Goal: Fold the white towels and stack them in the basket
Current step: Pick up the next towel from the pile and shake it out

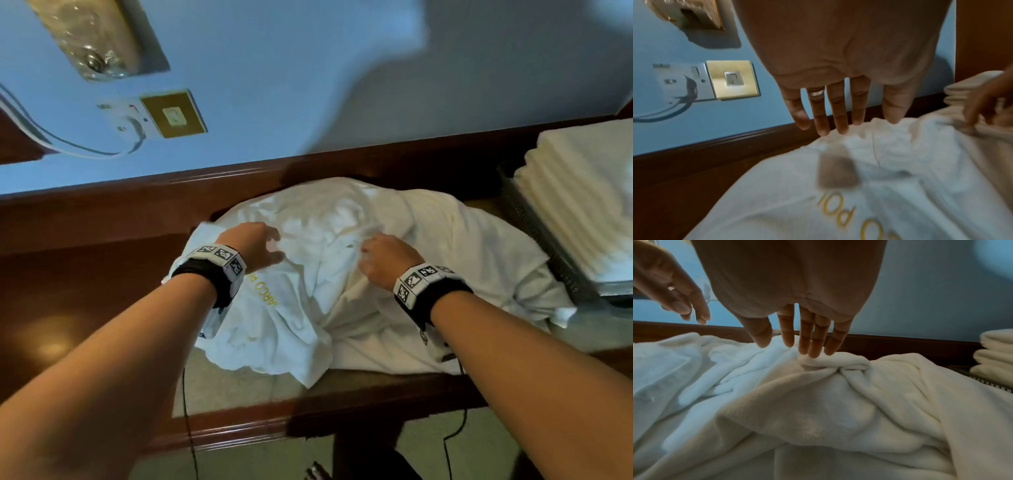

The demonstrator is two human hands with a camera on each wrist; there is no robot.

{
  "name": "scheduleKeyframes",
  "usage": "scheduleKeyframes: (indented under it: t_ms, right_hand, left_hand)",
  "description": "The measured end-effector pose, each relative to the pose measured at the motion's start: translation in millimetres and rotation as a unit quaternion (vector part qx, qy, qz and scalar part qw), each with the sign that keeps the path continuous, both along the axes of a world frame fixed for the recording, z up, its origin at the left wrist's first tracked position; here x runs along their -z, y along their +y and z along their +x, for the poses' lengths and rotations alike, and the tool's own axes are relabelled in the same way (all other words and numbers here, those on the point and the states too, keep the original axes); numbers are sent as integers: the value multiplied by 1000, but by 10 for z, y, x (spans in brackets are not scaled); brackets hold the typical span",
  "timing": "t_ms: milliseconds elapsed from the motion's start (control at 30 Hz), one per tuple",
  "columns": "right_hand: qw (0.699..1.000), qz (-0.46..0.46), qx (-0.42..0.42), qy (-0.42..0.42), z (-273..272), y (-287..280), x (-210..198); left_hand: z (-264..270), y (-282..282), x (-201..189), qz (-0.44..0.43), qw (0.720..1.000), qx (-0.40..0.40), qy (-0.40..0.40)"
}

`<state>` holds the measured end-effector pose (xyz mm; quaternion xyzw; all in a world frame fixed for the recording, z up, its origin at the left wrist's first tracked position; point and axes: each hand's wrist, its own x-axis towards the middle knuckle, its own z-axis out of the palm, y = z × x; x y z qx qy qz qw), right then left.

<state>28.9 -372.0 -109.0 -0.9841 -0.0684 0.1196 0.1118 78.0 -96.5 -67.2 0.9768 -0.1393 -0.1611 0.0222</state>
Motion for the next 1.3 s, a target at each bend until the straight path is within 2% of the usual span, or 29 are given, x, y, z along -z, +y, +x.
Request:
scheduleKeyframes:
  t_ms: [100,167,267,333,400,467,533,700,800,900,1033,1133,1300]
  right_hand:
    - [999,-19,-30,17,48,254,55]
    - [997,-20,-74,25,0,500,164]
    - [992,-16,-122,15,-105,904,392]
    - [991,-35,-124,18,-124,1130,488]
    - [994,-31,-102,40,-32,1249,494]
    - [994,31,-71,72,160,1252,399]
    - [991,99,-40,75,400,1166,152]
    - [979,194,24,-55,979,969,-876]
    - [968,224,13,-113,1160,1016,-1501]
    - [969,207,-18,-135,1110,1140,-1934]
    - [975,129,-29,-180,853,1354,-2210]
    - [977,67,18,-203,604,1472,-2253]
    - [965,59,99,-236,173,1714,-2364]
  left_hand:
    - [-90,150,285,49,996,73,18]
    - [-105,211,437,52,992,107,-30]
    - [6,239,544,55,989,114,-74]
    - [112,239,541,25,990,117,-80]
    - [231,254,433,-57,994,74,-52]
    - [347,316,245,-107,994,17,-26]
    - [439,447,-9,-141,989,-16,-34]
    - [573,736,-876,-203,971,-37,-122]
    - [583,892,-1477,-227,952,-46,-198]
    - [446,1154,-1976,-236,936,-18,-260]
    - [157,1621,-2376,-214,925,14,-315]
    - [-45,2128,-2553,-201,924,26,-325]
    - [-409,2953,-2776,-235,905,47,-352]
